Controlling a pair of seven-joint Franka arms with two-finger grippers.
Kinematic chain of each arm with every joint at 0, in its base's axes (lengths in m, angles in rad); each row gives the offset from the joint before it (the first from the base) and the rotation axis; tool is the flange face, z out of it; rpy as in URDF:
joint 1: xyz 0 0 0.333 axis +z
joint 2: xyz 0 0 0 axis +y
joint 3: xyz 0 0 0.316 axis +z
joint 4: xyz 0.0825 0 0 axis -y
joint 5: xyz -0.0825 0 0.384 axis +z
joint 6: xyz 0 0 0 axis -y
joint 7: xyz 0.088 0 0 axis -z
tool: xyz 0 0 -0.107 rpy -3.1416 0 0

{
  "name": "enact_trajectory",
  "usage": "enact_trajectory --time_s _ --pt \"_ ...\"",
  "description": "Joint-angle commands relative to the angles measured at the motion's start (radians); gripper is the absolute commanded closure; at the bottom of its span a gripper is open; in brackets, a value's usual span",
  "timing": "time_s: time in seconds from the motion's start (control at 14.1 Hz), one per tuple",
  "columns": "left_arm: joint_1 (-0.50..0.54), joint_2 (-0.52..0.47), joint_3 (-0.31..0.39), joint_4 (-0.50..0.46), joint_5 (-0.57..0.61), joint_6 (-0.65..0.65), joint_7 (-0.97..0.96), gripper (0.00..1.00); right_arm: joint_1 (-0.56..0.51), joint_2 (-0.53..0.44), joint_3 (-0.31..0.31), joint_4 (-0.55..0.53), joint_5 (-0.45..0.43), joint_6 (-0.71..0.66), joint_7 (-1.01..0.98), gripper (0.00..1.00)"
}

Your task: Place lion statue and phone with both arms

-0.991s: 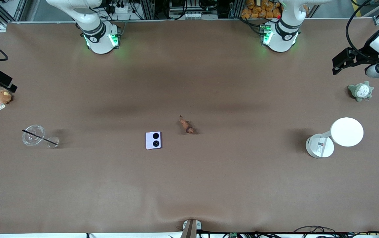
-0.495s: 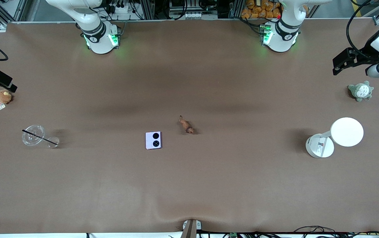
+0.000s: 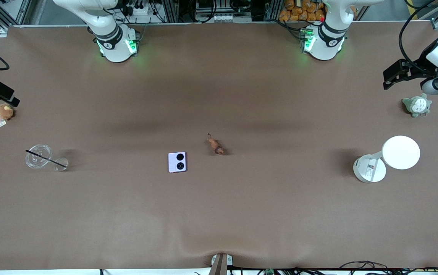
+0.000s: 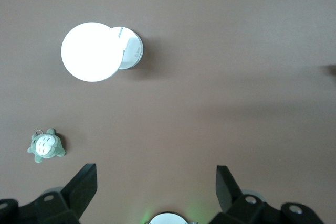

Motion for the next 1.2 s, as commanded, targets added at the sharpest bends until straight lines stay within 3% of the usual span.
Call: enact_trajectory --time_s 0.0,0.42,0.78,1.13 --pt "-0.004 0.017 -0.004 0.031 -0.014 -0.012 -0.005 0.00 -0.019 0.003 0.014 0.016 -0.006 -0.004 0.012 0.00" --pt "-0.065 0.071 -0.004 0.032 -0.038 -0.007 -0.077 0.00 -0.019 0.003 0.013 0.016 -0.006 -0.004 0.012 0.00" --pt "-0.171 0.218 -0.004 0.084 -0.035 0.032 -0.162 0.00 -0.019 0.003 0.014 0.016 -0.006 -0.004 0.012 0.00" --pt "-0.271 0.298 -0.004 0.115 -0.029 0.115 -0.313 0.00 -0.019 0.003 0.014 0.016 -0.006 -0.004 0.012 0.00"
